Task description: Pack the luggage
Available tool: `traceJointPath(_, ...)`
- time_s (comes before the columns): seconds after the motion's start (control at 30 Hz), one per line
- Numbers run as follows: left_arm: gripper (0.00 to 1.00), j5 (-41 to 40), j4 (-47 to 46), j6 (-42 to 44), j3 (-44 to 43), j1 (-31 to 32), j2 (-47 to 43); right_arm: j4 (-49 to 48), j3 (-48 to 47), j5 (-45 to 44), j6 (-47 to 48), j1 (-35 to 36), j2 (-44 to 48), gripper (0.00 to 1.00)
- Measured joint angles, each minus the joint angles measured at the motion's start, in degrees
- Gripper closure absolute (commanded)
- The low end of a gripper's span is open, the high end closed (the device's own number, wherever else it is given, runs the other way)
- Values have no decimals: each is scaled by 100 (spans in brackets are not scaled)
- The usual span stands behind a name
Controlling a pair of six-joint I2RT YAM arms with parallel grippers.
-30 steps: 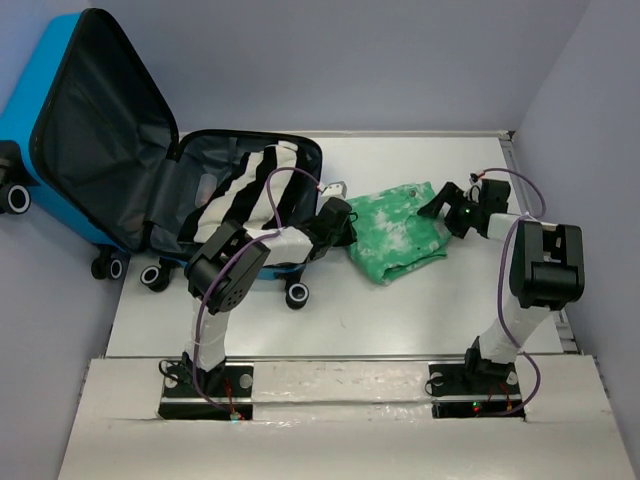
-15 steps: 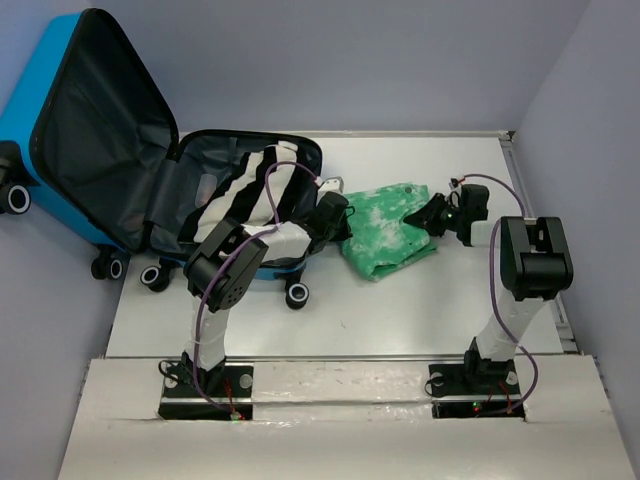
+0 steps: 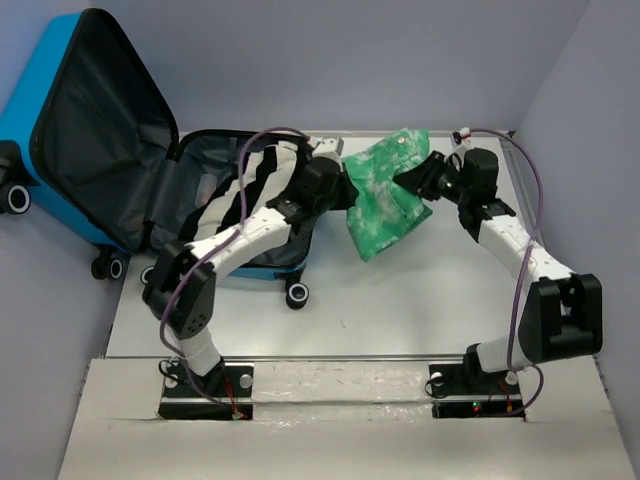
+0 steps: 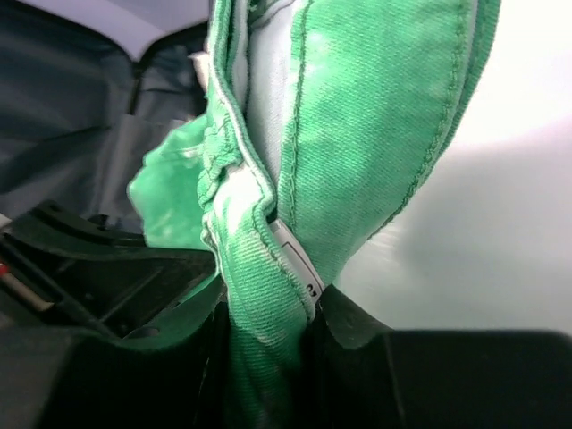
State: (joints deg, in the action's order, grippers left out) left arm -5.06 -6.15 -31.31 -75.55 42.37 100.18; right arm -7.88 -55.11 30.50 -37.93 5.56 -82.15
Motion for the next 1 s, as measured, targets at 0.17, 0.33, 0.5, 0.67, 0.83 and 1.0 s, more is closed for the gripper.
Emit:
traceJointPath(0.17, 94, 157, 153, -9, 387, -883, -1436, 203, -1637, -245, -2, 909, -457, 93)
traceJointPath(0.33, 94, 337, 326, -68, 1095, -2455, -2675, 125, -3158, -243, -177, 1674, -1792, 93)
traceJointPath(0.5, 1, 111, 885, 15, 1482, -3528, -3132, 415, -5119, -131, -457, 2382, -3838, 23)
traceJointPath(0.67, 1, -262, 1360, 92, 1480, -4566, -3152, 2166, -8520, -249, 81, 2922, -6439, 3)
traceJointPath(0.83, 1, -273, 1803, 221, 1480, -4642, -3788, 2874, -8572, -461, 538, 3060, -6745, 2)
traceJointPath(1.0, 1, -647, 2225, 348, 1464, -4568, -5252, 3154, -8102, -638, 955, 3040, -5998, 2)
